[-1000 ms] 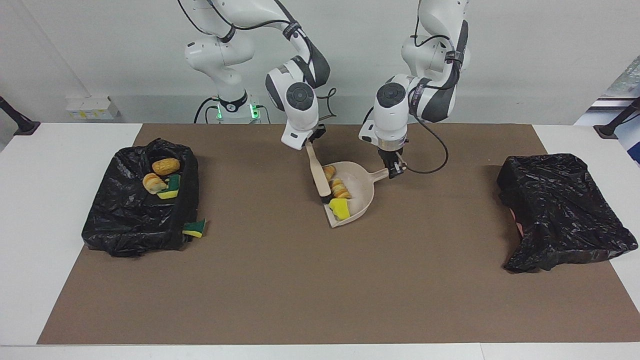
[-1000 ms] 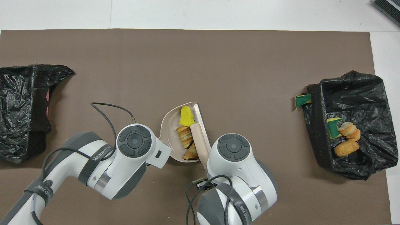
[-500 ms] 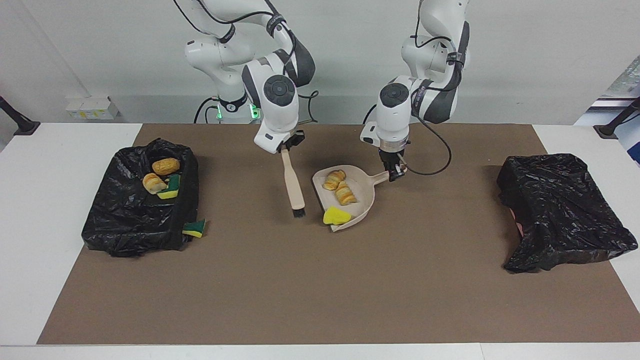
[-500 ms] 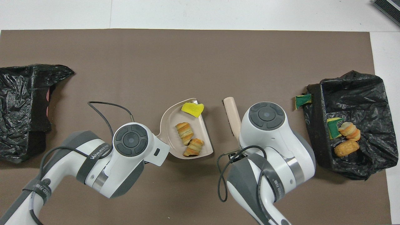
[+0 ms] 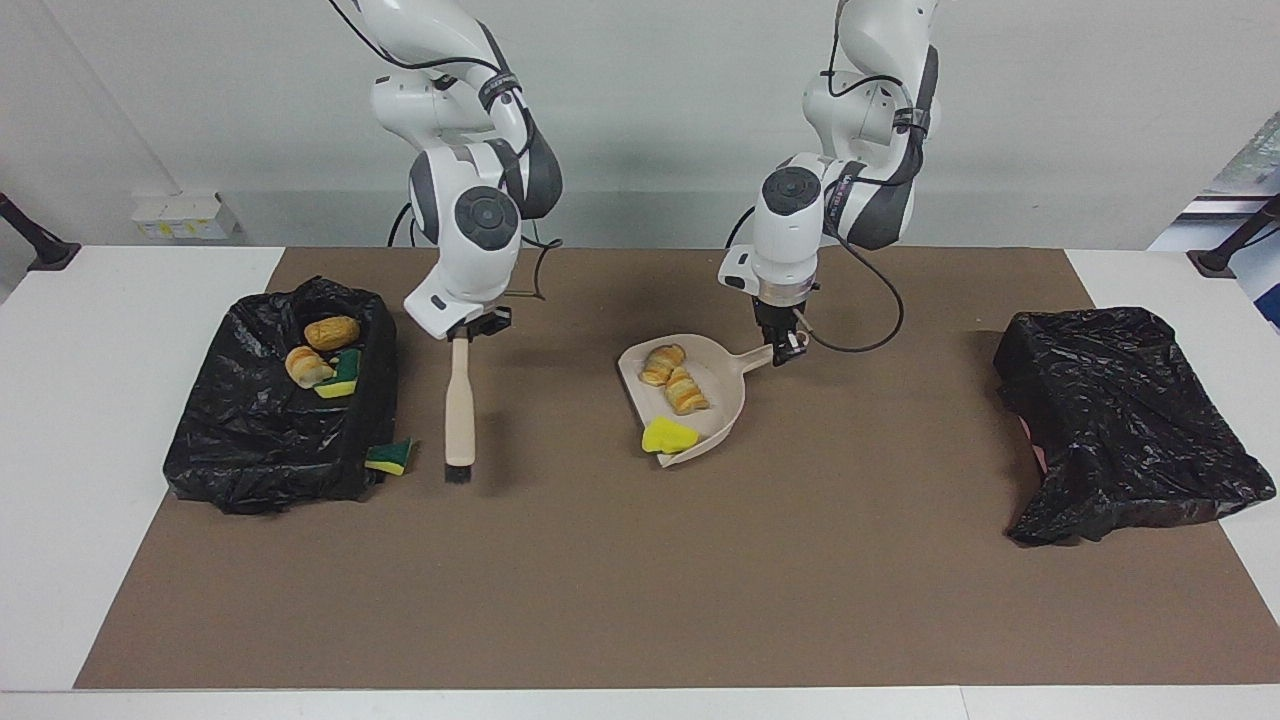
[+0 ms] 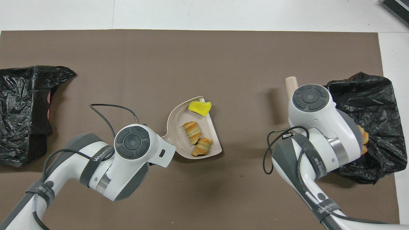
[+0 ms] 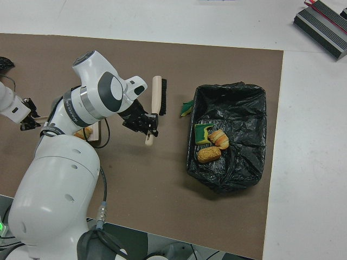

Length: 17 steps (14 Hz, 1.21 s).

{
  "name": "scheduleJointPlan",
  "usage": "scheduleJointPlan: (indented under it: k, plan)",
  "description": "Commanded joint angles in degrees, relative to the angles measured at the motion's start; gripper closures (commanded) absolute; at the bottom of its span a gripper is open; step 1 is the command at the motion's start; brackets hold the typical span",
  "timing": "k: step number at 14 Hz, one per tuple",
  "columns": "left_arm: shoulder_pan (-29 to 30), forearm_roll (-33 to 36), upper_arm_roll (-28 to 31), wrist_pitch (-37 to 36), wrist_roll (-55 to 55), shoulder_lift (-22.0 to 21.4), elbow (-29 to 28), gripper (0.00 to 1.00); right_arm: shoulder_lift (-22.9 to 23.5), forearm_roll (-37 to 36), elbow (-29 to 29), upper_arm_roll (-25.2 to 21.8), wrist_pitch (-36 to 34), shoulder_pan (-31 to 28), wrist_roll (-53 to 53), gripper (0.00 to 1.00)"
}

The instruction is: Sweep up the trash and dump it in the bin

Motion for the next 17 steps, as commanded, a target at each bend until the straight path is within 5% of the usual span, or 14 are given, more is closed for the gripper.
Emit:
scheduleJointPlan:
  k: [1,9,14,17]
  plan:
    - [-0.17,-2.63,-0.21,2.45,-0.3,0.75,0.66,1.0,2.13,-2.52,1.62,0.83,1.09,-2.55,4.36,1.0]
    - [-0.44,-3.79,-0.21,1.32,-1.35,0.14,-0.05,1.0,7.49,-5.08,1.71,1.18,1.1,-3.53,10.09,1.0]
    - [0.35,-3.26,0.05,-2.37,-0.56,0.22,0.57,1.0,7.49,11.08,2.58,1.71,2.06,2.87,10.96,1.0]
    - [0.62,-2.82,0.31,-3.69,-0.3,0.22,0.66,1.0,7.49,13.48,7.23,1.54,-0.83,8.68,16.66,1.0]
